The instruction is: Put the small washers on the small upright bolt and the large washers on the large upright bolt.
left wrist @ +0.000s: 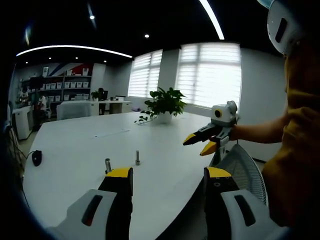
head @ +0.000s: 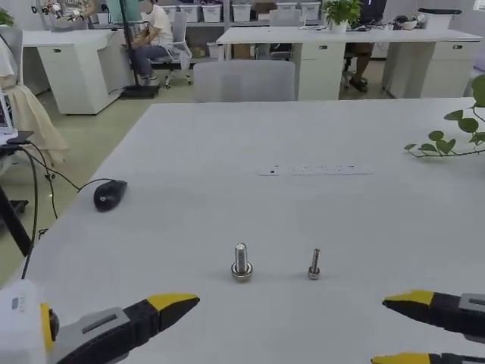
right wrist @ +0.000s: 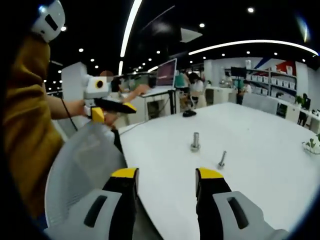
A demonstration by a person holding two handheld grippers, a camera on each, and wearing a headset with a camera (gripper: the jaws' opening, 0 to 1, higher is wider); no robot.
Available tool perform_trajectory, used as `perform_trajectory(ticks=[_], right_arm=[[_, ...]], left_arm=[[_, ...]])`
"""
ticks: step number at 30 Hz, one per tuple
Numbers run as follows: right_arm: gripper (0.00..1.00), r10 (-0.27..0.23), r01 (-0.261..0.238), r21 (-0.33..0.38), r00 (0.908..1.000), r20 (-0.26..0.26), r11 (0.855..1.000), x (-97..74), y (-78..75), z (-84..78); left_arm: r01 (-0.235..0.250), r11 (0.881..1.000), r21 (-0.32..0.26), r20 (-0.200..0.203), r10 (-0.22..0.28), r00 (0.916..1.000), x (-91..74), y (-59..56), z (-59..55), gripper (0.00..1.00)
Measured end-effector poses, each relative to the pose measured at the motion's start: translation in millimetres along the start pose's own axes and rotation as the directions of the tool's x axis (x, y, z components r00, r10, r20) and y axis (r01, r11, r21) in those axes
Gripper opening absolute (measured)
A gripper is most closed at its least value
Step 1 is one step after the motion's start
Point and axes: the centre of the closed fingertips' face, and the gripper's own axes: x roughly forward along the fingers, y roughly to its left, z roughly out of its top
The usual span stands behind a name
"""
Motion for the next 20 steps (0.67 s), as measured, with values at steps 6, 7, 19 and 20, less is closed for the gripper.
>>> perform_trajectory(ticks=[6, 7, 19, 20], right_arm=[[0.48, -0.069, 0.067, 0.021, 0.9954, 0.067, 0.998, -20.3, -0.6, 7.9], [0.48, -0.075, 0.073, 0.022, 0.9945, 0.073, 0.997, -22.4, 0.1, 7.0], [0.49, -0.06, 0.058, 0.026, 0.995, 0.079, 0.998, -15.5, 10.9, 0.0], [0.49, -0.052, 0.05, 0.023, 0.9957, 0.077, 0.998, -13.7, 12.7, -0.7]], left_arm=[[-0.021, 1.0, 0.007, 0.016, 0.021, 0.9997, -6.4, -1.0, 5.8, 0.57], [-0.023, 1.0, 0.012, 0.018, 0.023, 0.9996, -7.6, -1.5, 7.0, 0.57], [-0.027, 0.999, 0.027, 0.011, 0.027, 0.9996, -5.8, -4.7, 7.8, 0.57], [-0.026, 0.999, 0.025, 0.01, 0.025, 0.9996, -4.1, -4.6, 6.9, 0.57]])
